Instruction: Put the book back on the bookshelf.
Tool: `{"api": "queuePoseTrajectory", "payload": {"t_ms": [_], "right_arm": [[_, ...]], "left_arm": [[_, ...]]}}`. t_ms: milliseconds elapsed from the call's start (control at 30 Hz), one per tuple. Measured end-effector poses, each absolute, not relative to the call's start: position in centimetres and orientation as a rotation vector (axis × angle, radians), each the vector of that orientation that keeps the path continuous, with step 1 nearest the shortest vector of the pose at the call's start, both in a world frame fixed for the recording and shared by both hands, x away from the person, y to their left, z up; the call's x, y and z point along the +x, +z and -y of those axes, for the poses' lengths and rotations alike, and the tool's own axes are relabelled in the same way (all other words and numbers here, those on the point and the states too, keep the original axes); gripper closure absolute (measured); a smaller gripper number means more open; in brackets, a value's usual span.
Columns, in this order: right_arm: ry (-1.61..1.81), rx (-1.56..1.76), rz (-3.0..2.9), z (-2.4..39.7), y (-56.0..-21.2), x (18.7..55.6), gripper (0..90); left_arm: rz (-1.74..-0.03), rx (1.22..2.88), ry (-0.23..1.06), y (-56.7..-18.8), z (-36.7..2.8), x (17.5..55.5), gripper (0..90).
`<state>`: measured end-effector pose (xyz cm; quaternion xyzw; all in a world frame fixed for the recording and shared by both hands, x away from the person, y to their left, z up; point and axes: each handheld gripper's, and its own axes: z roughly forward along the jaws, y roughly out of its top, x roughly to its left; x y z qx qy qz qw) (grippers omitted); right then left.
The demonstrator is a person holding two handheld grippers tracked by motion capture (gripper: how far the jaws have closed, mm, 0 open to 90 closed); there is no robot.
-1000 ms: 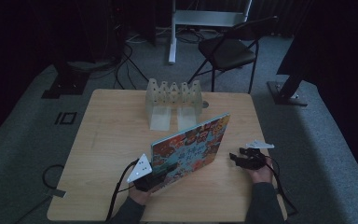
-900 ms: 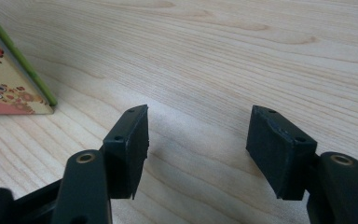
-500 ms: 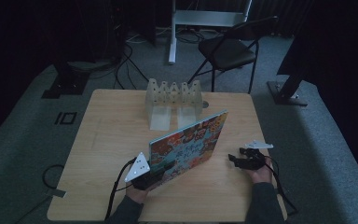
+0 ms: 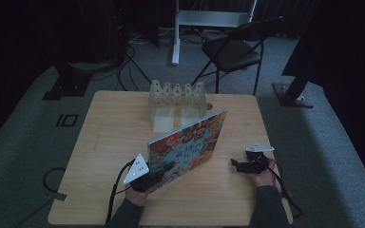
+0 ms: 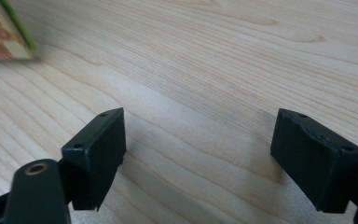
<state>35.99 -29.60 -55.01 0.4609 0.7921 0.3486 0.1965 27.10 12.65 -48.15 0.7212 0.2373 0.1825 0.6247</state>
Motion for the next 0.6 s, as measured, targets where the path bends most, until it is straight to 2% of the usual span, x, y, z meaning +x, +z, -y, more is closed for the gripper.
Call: {"api": "queuePoseTrajectory", "payload": {"t_ms": [67, 600], "right_arm": [[0.963, 1.292, -2.219, 29.53, -55.04, 36.07, 13.9], [0.957, 1.303, -2.217, 29.52, -55.04, 36.09, 12.7]], "left_arm": [[-0.548, 1.653, 0.421, -48.08, -12.84, 27.14, 81.3], [-0.578, 1.647, 0.442, -47.88, -13.66, 27.50, 81.3]]}}
